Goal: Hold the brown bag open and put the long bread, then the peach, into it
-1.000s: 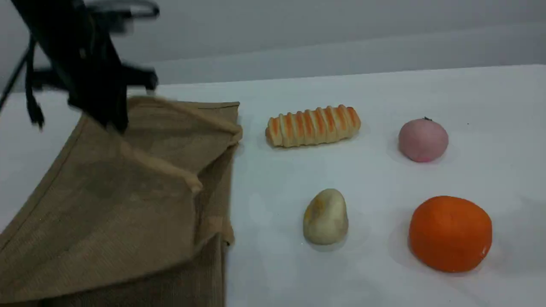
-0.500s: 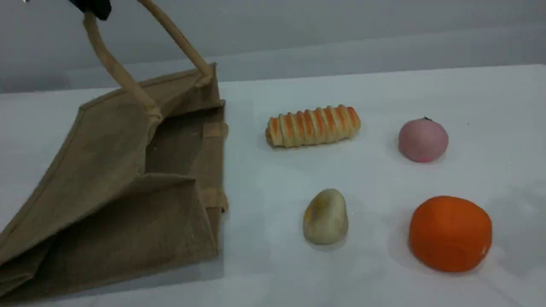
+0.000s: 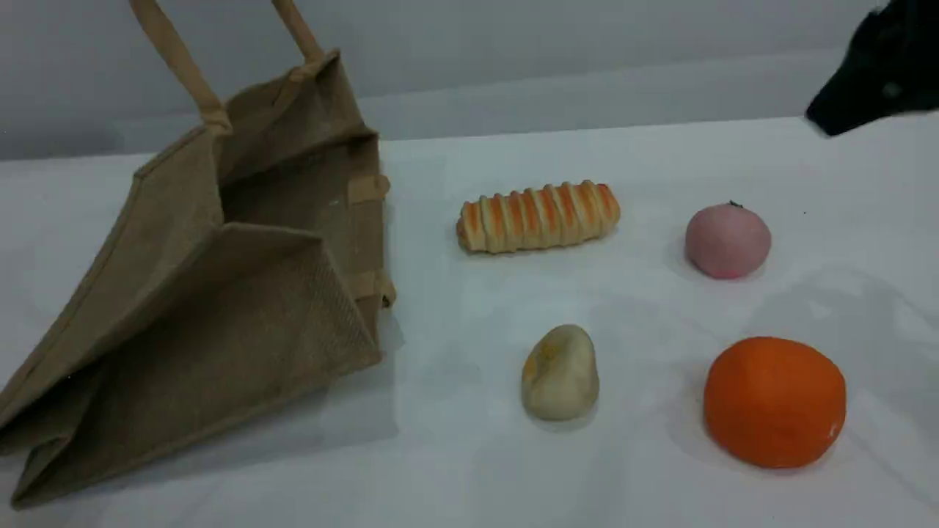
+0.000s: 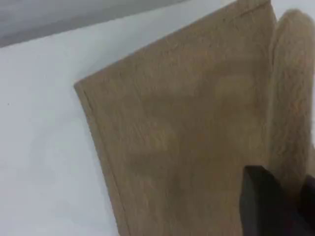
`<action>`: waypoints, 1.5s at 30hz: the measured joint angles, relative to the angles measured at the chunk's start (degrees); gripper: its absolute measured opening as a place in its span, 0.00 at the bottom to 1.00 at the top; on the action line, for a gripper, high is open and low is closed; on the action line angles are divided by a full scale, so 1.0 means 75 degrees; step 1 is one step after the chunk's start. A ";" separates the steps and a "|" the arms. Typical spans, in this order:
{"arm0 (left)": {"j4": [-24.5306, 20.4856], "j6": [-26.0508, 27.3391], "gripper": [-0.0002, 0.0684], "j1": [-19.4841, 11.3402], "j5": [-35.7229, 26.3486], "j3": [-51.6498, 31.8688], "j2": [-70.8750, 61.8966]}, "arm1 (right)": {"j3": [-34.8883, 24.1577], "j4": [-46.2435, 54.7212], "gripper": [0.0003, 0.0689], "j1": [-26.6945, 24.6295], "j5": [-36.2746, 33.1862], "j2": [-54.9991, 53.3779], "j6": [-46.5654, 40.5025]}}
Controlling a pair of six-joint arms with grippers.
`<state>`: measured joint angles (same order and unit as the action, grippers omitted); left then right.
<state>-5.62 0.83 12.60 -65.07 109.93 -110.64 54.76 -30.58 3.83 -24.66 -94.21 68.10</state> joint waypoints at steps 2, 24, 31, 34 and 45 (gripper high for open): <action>0.0037 0.0000 0.14 0.0000 -0.0074 0.0000 0.0000 | 0.0000 -0.0378 0.67 0.0254 0.0236 -0.0330 0.0576; 0.0629 0.0002 0.14 0.0000 -0.0259 -0.0007 0.0000 | 0.1579 -0.0725 0.67 0.2397 0.2441 -0.2812 0.1334; 0.0629 -0.0006 0.14 0.0000 -0.0269 -0.0007 0.0000 | 0.2517 -0.0675 0.67 0.2397 0.2208 -0.3521 0.1503; 0.0629 -0.0006 0.14 0.0000 -0.0269 -0.0007 0.0000 | 0.2810 -0.0675 0.67 0.2397 0.2208 -0.3855 0.1623; 0.0629 -0.0006 0.14 0.0000 -0.0281 -0.0007 0.0000 | 0.3923 -0.0698 0.67 0.2397 0.2049 -0.5003 0.1616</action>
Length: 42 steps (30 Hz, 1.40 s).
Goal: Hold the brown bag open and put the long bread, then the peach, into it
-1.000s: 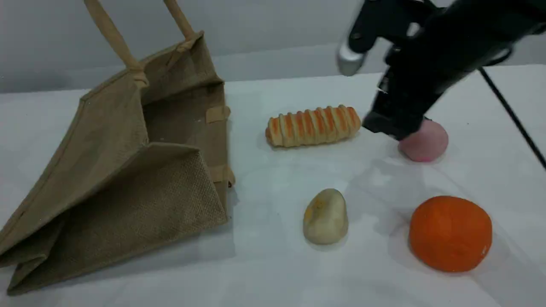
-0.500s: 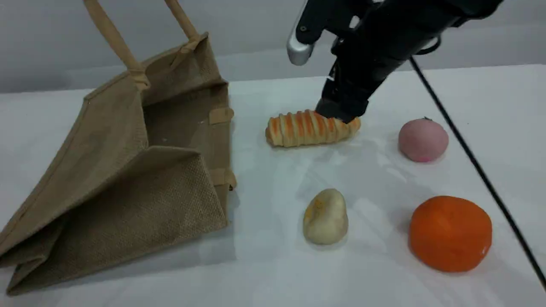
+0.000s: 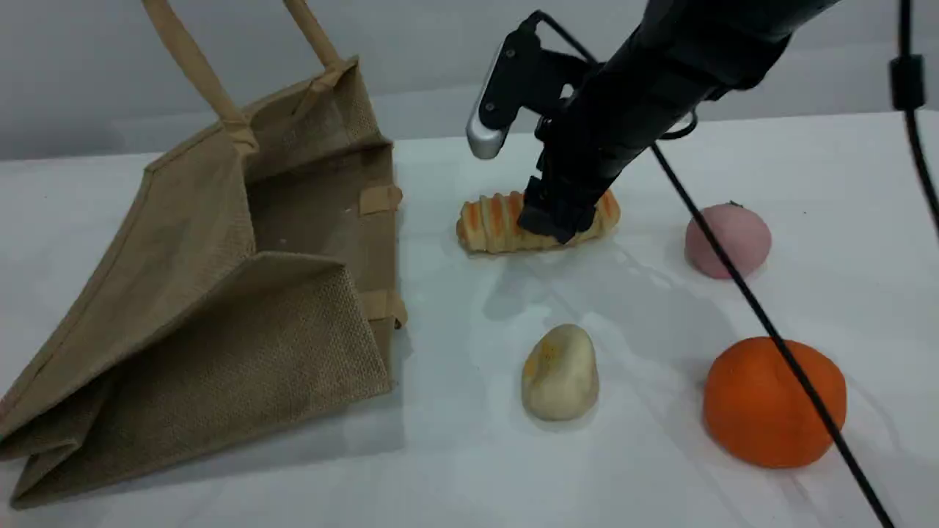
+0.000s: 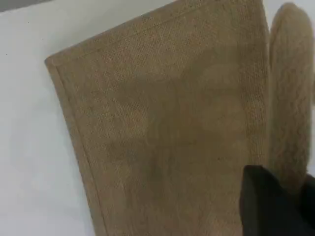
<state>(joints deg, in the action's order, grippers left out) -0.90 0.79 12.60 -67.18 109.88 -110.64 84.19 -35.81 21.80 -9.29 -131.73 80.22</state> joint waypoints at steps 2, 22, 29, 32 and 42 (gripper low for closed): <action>0.0000 0.0000 0.14 0.0000 0.0000 0.0000 0.0000 | 0.0186 0.0000 0.67 0.0000 -0.0017 -0.0175 0.0000; -0.0049 0.0000 0.14 0.0000 0.0016 0.0000 0.0000 | 0.0660 -0.0027 0.54 -0.0007 0.0368 -0.0928 -0.0009; -0.0049 0.0000 0.14 0.0000 0.0037 0.0000 0.0000 | 0.0660 -0.0043 0.17 -0.0007 0.0521 -0.0941 -0.0035; -0.0049 0.0123 0.14 0.0000 0.0037 0.0000 0.0000 | 0.0653 -0.0043 0.11 -0.0007 0.0519 -0.0898 -0.0318; 0.0264 0.1581 0.14 0.0000 0.0388 0.0000 0.0000 | 0.0629 -0.0060 0.09 -0.0164 -0.0642 0.0204 -0.2562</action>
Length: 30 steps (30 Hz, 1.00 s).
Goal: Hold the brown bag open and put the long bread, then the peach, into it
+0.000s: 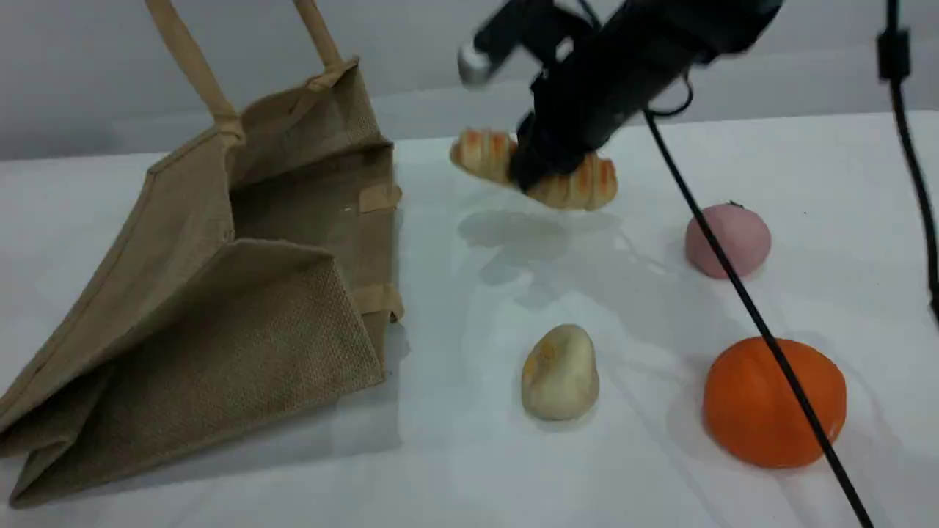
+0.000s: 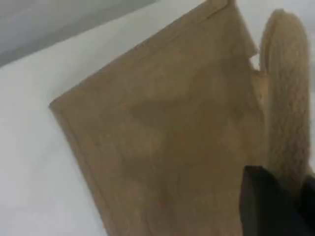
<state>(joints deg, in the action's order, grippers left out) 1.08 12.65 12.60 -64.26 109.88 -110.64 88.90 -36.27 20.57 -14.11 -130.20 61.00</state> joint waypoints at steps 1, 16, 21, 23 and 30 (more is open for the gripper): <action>0.0107 0.0197 0.14 0.0000 0.0009 0.0010 0.0000 | 0.0000 0.0000 0.09 -0.0028 -0.0193 0.0168 -0.0310; 0.1549 0.3085 0.14 0.0000 -0.0768 0.1542 0.0000 | 0.0007 0.0043 0.08 -0.0855 -0.3603 0.2270 -0.4267; 0.1617 0.3458 0.14 0.0000 -0.0768 0.1542 0.0000 | 0.0007 -0.0173 0.08 -0.0855 -0.4444 0.2622 -0.5029; 0.1797 0.3521 0.14 0.0000 -0.0768 0.1542 0.0000 | 0.0007 -0.0325 0.08 -0.0855 -0.4819 0.2718 -0.5233; 0.1915 0.3536 0.14 0.0010 -0.0768 0.1542 0.0000 | 0.0007 -0.1308 0.08 -0.0772 -0.5638 0.2739 -0.5428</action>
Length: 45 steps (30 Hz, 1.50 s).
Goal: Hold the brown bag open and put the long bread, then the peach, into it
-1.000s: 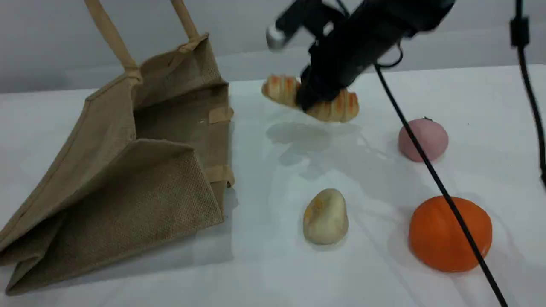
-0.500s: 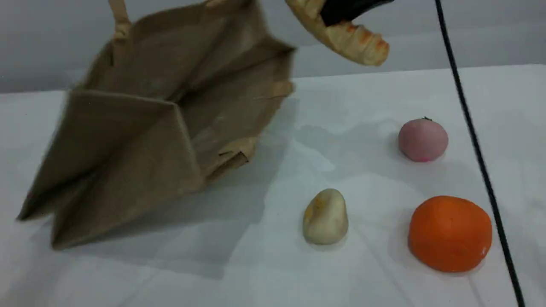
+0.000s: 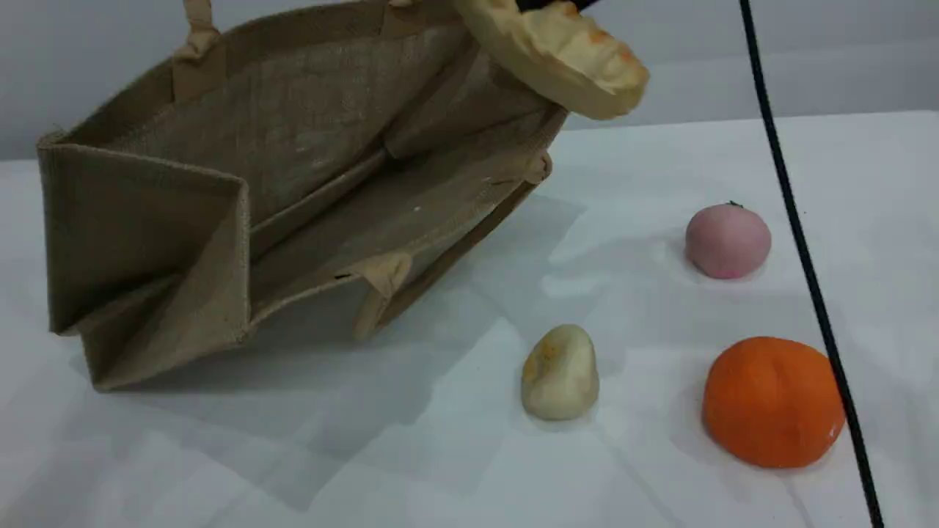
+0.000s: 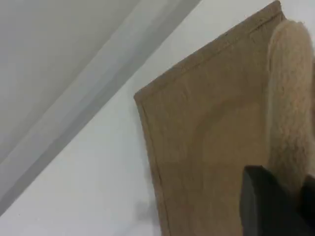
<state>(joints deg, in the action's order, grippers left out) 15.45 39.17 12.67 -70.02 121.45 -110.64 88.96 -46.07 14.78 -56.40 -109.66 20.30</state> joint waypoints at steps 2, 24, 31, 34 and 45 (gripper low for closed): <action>0.0000 0.0000 0.14 0.0007 0.0000 0.0000 0.0000 | 0.0000 -0.0307 0.08 0.0127 0.0044 0.0000 -0.0145; 0.0373 -0.0031 0.14 0.0003 0.0009 -0.0007 0.0000 | 0.0007 -0.1071 0.07 0.1052 0.2293 -0.1852 -0.0653; 0.0373 -0.0031 0.14 0.0003 0.0009 -0.0007 0.0000 | 0.0397 -0.2567 0.07 0.1059 0.2777 -0.2394 0.0128; 0.0373 -0.0031 0.14 0.0003 0.0013 -0.0007 0.0000 | 0.0562 -0.3184 0.08 0.1067 0.2766 -0.2579 0.0636; 0.0373 -0.0031 0.14 0.0003 0.0013 -0.0007 0.0000 | 0.0562 -0.4475 0.61 0.1067 0.2567 -0.2723 0.2103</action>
<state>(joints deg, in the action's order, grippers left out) 18.24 38.94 12.69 -69.92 121.40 -110.64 93.17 -79.64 22.78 -37.14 -130.08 36.07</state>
